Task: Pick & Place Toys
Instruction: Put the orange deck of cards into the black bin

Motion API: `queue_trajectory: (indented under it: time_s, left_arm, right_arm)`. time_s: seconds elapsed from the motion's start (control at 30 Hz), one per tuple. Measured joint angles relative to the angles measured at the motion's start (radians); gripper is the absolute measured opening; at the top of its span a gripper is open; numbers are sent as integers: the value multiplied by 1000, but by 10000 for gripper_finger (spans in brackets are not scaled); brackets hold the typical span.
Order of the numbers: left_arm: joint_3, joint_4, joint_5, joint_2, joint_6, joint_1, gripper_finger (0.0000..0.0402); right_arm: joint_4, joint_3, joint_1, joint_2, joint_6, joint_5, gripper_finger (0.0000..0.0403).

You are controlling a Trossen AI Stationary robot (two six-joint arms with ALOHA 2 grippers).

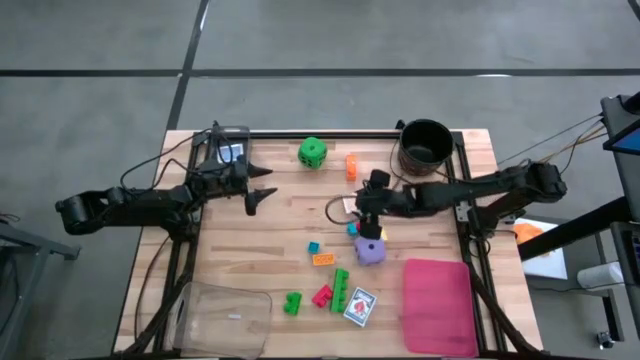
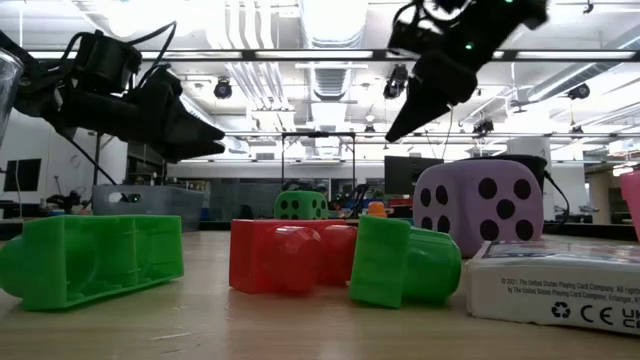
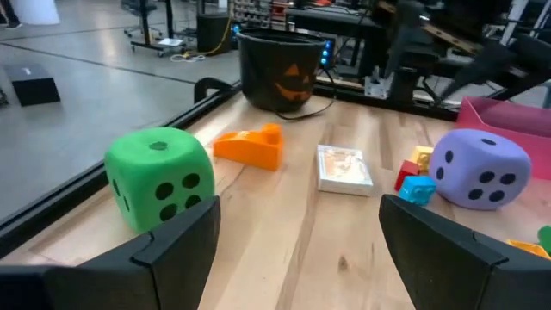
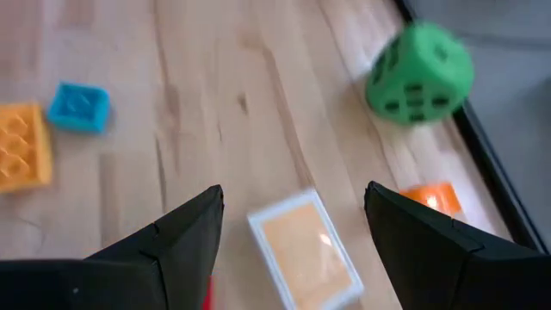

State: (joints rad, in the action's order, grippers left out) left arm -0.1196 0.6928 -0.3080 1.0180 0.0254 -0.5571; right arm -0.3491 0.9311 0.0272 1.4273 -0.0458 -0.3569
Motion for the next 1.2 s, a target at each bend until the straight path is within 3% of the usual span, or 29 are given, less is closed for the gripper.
queue_trajectory:
  time_s: [0.2, 0.33, 0.73, 1.2]
  left_arm:
    - [0, -11, 0, 0, 0, 0, 317]
    - [0, -12, 0, 0, 0, 0, 317]
    - [1, -20, 0, 0, 58, 0, 318]
    - [1, -48, 0, 0, 58, -1, 318]
  right_arm:
    - [-160, 126, -53, 69, 47, 45, 282]
    - [-168, 168, -54, 102, 78, -10, 282]
    - [-192, 227, -33, 187, -11, -13, 282]
    - [-504, 424, -33, 406, -14, -5, 282]
